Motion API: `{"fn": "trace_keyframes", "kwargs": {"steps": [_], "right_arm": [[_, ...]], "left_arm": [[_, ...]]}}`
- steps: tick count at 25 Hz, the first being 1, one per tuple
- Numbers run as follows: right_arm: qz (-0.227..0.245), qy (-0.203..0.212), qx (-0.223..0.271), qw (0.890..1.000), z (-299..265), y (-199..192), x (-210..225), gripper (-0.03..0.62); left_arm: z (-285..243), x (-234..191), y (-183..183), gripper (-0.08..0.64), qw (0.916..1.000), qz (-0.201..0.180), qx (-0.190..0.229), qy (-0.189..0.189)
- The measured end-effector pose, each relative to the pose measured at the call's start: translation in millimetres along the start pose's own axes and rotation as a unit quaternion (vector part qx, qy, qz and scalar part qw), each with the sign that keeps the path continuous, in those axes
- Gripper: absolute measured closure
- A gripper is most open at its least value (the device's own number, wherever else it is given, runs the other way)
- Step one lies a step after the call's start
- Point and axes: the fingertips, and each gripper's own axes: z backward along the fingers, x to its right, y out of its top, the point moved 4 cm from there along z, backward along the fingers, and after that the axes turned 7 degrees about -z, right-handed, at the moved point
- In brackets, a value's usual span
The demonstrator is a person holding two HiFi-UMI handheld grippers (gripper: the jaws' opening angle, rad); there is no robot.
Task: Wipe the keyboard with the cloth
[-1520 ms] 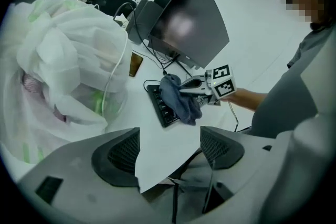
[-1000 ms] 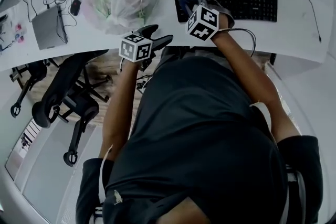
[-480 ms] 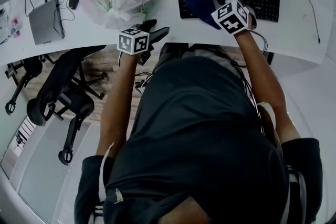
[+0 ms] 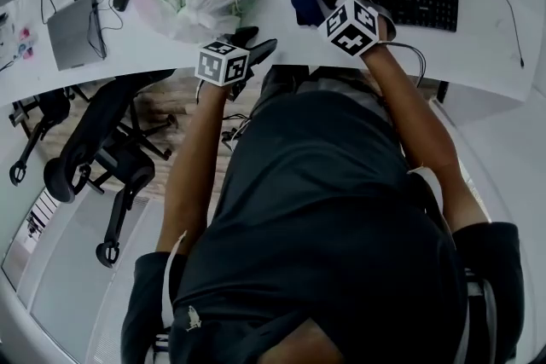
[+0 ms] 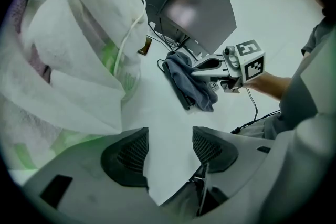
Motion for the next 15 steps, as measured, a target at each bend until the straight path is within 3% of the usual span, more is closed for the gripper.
{"fn": "trace_keyframes", "kwargs": {"steps": [5, 9, 11, 15], "right_arm": [[-0.068, -0.064, -0.018, 0.995, 29.0, -44.3, 65.3, 0.563], [-0.096, -0.101, -0.031, 0.99, 37.3, -57.0, 85.9, 0.563], [-0.089, -0.107, -0.035, 0.99, 29.9, -50.0, 79.3, 0.563], [-0.026, -0.087, -0.027, 0.996, 11.5, -19.0, 47.0, 0.563]], "left_arm": [[2.2, -1.5, -1.3, 0.314, 0.9999, 0.006, 0.013, 0.0], [2.1, -2.5, -0.6, 0.328, 0.9999, 0.004, 0.011, 0.001], [2.1, -4.0, -0.9, 0.335, 0.9999, 0.006, 0.009, 0.005], [3.1, -9.8, -1.8, 0.385, 0.9997, 0.012, 0.009, 0.017]]}}
